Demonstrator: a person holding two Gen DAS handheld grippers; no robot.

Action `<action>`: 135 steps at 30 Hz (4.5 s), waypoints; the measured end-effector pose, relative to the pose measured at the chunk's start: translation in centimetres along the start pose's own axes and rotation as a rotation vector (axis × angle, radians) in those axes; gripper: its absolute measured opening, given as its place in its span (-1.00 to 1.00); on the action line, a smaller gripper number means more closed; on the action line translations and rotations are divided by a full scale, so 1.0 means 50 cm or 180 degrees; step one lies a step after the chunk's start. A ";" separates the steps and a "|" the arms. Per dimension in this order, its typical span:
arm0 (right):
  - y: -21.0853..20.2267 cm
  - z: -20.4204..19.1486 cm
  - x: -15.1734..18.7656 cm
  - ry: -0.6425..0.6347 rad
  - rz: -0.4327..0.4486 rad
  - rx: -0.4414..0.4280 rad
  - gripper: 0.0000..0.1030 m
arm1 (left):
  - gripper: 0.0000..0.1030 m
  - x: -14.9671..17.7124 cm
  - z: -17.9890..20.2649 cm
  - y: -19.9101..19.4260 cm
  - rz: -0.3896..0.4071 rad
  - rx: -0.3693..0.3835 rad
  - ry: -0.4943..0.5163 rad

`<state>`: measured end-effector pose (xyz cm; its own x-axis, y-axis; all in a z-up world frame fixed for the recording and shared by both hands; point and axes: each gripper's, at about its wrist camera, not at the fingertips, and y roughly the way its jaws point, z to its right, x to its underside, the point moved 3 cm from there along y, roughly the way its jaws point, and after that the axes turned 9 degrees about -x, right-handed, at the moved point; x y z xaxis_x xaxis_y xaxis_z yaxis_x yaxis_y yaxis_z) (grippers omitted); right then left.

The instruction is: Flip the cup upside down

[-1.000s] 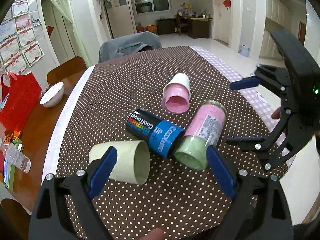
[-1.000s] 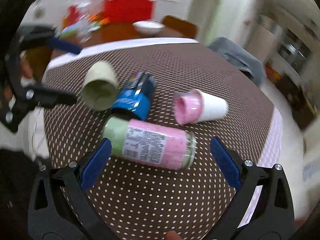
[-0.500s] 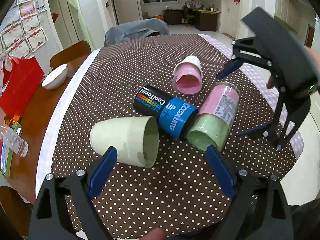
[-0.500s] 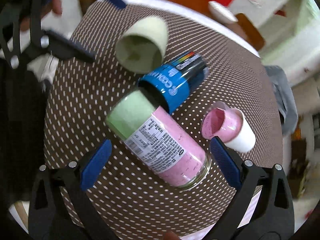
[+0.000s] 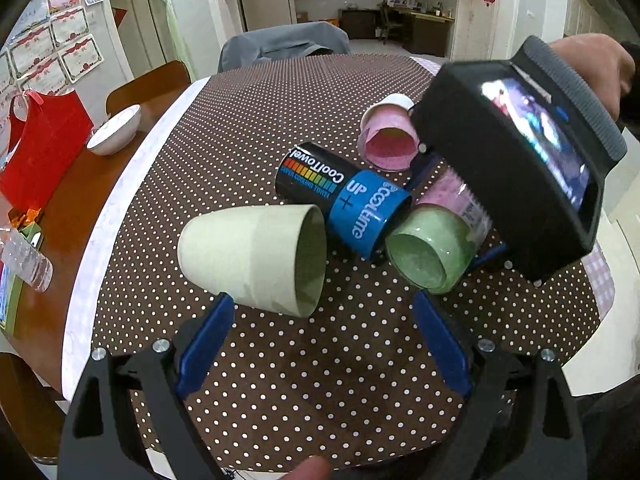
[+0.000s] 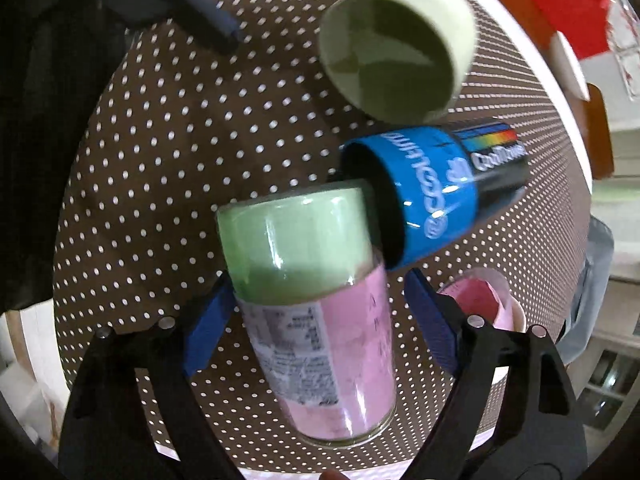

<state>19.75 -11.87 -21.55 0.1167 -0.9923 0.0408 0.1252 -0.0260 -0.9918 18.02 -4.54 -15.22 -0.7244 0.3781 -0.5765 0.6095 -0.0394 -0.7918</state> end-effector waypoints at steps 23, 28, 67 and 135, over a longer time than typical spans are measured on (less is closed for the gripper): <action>-0.141 0.040 0.124 0.1962 0.1306 0.0090 0.35 | 0.73 0.008 0.030 -0.063 0.0284 0.0162 0.0242; -0.191 0.024 0.173 0.2658 0.2122 0.0214 0.34 | 0.73 0.011 0.029 -0.081 0.0362 0.0198 0.0255; -0.140 -0.058 0.132 0.4121 0.2806 0.1070 0.87 | 0.73 0.055 0.002 -0.150 0.0646 0.0211 0.0043; -0.471 -0.373 0.128 0.4909 0.3454 0.2691 0.88 | 0.73 0.113 -0.002 -0.465 0.1715 -0.0639 -0.0673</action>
<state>-0.82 -19.88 -0.20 -0.2468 0.1623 -0.9554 0.9663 0.1156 -0.2300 -0.20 -1.40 -0.03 -0.3330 0.1610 -0.9291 0.9418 0.0088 -0.3361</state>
